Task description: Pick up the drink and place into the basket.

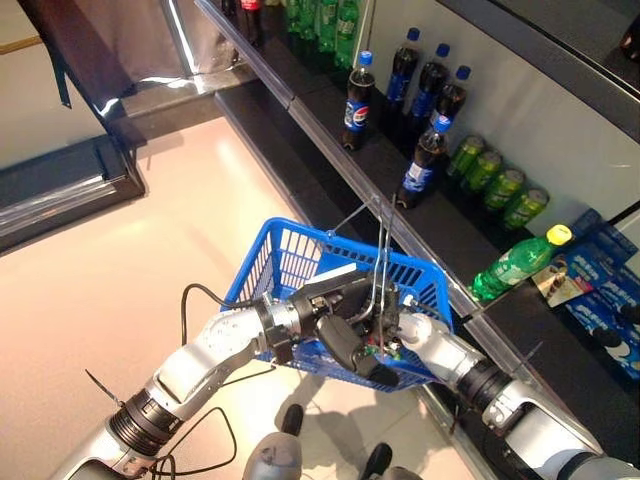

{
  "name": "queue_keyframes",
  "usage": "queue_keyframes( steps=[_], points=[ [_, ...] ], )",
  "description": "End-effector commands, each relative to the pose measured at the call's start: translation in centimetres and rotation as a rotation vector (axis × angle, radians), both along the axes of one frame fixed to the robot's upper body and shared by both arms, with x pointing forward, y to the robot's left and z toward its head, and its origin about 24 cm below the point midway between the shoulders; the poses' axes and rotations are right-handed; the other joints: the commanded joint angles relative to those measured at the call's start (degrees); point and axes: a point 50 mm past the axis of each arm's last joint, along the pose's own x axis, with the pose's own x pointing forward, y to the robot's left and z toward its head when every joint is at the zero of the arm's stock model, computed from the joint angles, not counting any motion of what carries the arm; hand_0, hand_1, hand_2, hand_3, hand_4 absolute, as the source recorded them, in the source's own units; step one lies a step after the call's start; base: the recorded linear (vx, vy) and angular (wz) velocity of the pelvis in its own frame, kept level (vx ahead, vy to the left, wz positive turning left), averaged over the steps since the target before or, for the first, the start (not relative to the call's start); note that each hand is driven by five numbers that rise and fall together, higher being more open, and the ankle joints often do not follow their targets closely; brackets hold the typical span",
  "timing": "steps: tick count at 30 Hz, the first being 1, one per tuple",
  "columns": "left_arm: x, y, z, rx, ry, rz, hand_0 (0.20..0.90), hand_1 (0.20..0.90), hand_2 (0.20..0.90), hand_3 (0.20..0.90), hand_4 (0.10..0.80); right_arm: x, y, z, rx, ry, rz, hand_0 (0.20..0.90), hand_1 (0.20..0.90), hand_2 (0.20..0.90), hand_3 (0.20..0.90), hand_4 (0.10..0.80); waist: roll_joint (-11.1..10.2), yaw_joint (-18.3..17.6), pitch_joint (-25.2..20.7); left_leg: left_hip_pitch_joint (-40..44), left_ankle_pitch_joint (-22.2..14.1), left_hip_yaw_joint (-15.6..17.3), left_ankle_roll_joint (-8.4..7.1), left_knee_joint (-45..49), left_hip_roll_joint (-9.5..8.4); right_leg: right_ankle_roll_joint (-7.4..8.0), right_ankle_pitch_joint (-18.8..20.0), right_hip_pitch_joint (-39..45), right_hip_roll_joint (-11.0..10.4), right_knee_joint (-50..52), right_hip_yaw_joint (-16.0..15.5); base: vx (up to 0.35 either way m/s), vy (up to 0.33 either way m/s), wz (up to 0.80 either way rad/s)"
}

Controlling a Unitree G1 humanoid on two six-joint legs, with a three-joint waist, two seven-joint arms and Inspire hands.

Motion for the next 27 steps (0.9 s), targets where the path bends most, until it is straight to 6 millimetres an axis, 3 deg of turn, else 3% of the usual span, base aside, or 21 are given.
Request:
queue_keyframes(
  steps=[1,20,27],
  points=[
    [-5.5,-5.2,14.1,-0.700,-0.559,-0.452,0.300,0.300,0.300,0.200,0.100,0.9,3.5,1.7,0.010,-0.090,0.108,0.900,0.900,0.900,0.900,0.800,-1.66,0.86,-16.30,4.04,-5.85,2.64,-1.44,0.46,1.15,0.20,1.15,0.03,0.14,0.10,0.96,0.000,0.000,0.00],
    [-4.4,-4.1,13.6,-0.676,-0.573,-0.330,0.300,0.300,0.300,0.200,0.100,1.2,1.8,2.1,0.075,-0.110,0.010,0.900,0.900,0.900,0.900,0.800,-1.50,0.52,-16.23,4.18,-5.73,2.98,-1.49,0.29,1.28,0.33,1.37,-0.03,0.13,0.07,1.03,0.000,0.000,0.00],
    [-3.2,-1.5,13.1,-0.638,-0.610,-0.154,0.300,0.300,0.300,0.200,0.100,0.9,-1.4,3.7,0.173,-0.205,-0.090,0.900,0.900,0.900,0.900,0.800,-1.19,-0.40,-15.42,4.27,-5.73,3.28,-1.44,0.24,1.45,0.62,1.38,-0.29,0.06,0.27,1.35,0.000,0.000,0.00]
  ],
)
